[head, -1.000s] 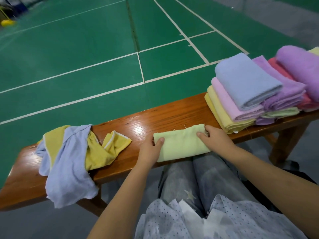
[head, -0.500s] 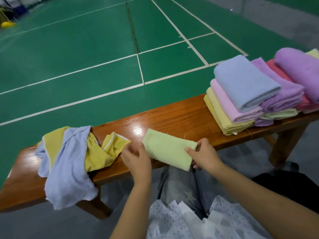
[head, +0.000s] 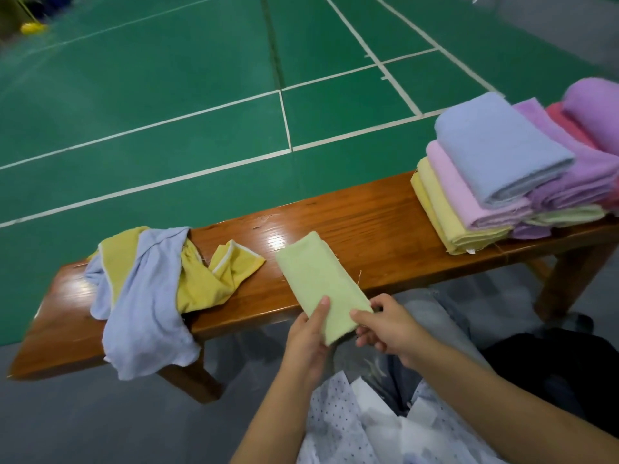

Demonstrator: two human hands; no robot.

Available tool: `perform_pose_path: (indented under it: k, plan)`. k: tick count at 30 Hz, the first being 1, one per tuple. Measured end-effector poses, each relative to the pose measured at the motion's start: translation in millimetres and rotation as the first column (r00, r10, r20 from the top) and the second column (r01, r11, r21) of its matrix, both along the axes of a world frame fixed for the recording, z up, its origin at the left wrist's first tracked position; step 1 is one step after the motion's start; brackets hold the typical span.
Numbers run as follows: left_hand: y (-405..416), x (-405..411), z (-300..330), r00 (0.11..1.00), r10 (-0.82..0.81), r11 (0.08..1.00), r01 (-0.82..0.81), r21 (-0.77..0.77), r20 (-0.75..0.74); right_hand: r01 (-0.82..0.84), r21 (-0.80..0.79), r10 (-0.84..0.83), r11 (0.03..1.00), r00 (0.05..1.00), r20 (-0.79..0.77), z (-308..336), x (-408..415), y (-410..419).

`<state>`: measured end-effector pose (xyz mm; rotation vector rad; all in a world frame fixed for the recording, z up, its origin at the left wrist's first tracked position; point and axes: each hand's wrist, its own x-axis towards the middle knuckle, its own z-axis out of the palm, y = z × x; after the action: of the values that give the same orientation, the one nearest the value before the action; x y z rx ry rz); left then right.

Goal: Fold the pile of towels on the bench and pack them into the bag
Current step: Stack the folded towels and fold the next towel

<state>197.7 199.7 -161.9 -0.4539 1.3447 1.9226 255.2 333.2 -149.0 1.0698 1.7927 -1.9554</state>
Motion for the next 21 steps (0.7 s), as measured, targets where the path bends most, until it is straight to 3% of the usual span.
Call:
perform_pose_path:
  k: [3, 8, 14, 21]
  plan:
    - [0.8, -1.2, 5.2, 0.996, -0.076, 0.997, 0.075, -0.026, -0.044, -0.075, 0.056, 0.074, 0.996, 0.997, 0.027, -4.0, 5.3, 9.3]
    - [2.0, -1.2, 16.0, 0.988, -0.134, 0.991, 0.135, 0.011, -0.083, -0.014, -0.236, 0.032, 0.972, 0.997, 0.070, -1.9, 4.6, 27.3]
    - [8.4, 8.7, 30.8, 0.956, -0.244, 0.964, 0.257, 0.064, -0.160, -0.019, -0.473, -0.065, 0.881, 0.985, -0.161, 5.9, -2.9, 36.2]
    - [29.5, 14.7, 59.1, 0.906, -0.272, 0.958, 0.287, -0.001, -0.325, 0.041, -0.198, -0.110, 0.979, 0.930, -0.350, 49.8, 1.1, 55.4]
